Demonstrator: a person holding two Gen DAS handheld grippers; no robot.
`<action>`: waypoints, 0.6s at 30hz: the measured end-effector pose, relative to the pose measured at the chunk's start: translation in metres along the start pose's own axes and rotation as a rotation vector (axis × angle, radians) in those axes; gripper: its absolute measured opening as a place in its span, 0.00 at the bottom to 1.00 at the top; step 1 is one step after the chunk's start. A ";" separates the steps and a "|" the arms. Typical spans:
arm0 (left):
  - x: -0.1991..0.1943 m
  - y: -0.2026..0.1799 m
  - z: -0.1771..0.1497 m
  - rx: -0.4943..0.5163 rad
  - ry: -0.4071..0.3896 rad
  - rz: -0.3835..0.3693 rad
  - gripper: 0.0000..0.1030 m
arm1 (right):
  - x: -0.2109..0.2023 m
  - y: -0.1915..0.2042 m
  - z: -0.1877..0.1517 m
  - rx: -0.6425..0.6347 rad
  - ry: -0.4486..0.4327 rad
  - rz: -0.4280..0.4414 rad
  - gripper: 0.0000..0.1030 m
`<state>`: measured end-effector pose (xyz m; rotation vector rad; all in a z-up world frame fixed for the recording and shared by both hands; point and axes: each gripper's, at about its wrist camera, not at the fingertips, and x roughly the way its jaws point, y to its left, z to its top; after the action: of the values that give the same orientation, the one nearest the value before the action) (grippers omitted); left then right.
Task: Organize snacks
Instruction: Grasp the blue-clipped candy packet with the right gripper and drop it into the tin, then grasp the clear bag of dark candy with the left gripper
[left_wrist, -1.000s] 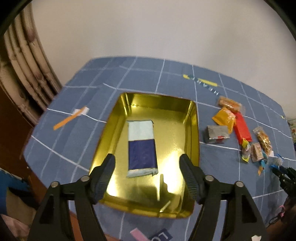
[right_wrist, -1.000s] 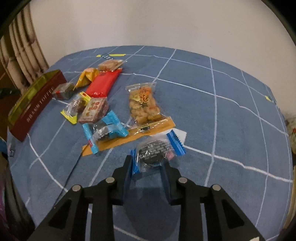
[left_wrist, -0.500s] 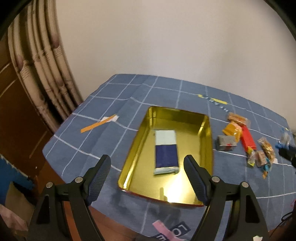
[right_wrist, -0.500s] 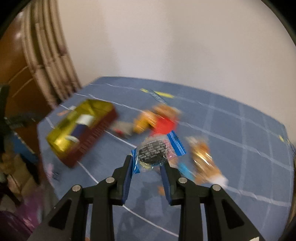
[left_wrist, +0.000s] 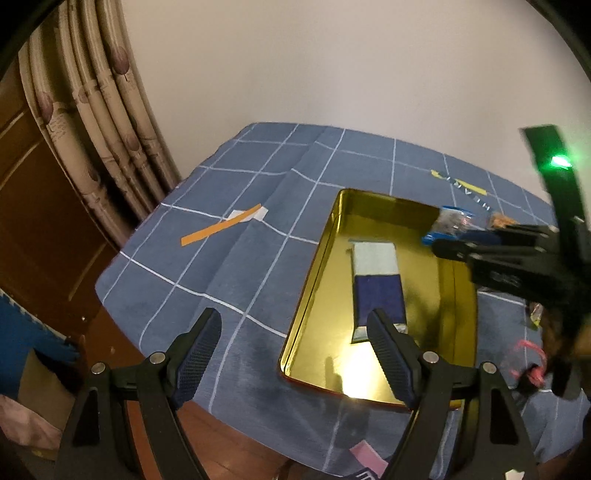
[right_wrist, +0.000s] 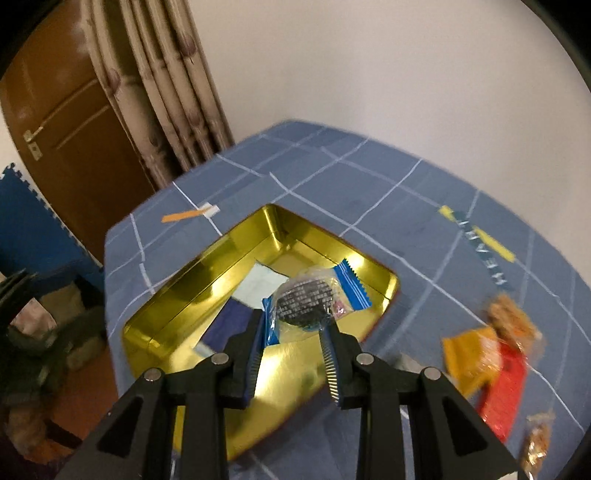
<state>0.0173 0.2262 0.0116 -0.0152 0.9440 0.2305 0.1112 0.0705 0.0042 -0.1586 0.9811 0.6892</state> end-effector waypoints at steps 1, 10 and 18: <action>0.003 0.001 0.000 -0.003 0.012 -0.003 0.75 | 0.008 -0.001 0.002 -0.002 0.017 -0.003 0.29; 0.017 0.010 -0.001 -0.032 0.069 -0.007 0.75 | 0.067 -0.009 0.016 0.051 0.113 -0.033 0.31; 0.022 0.009 -0.002 -0.025 0.095 -0.004 0.76 | 0.057 -0.005 0.024 0.081 0.034 -0.021 0.35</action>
<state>0.0264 0.2389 -0.0063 -0.0512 1.0357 0.2393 0.1523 0.1035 -0.0293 -0.1101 1.0366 0.6283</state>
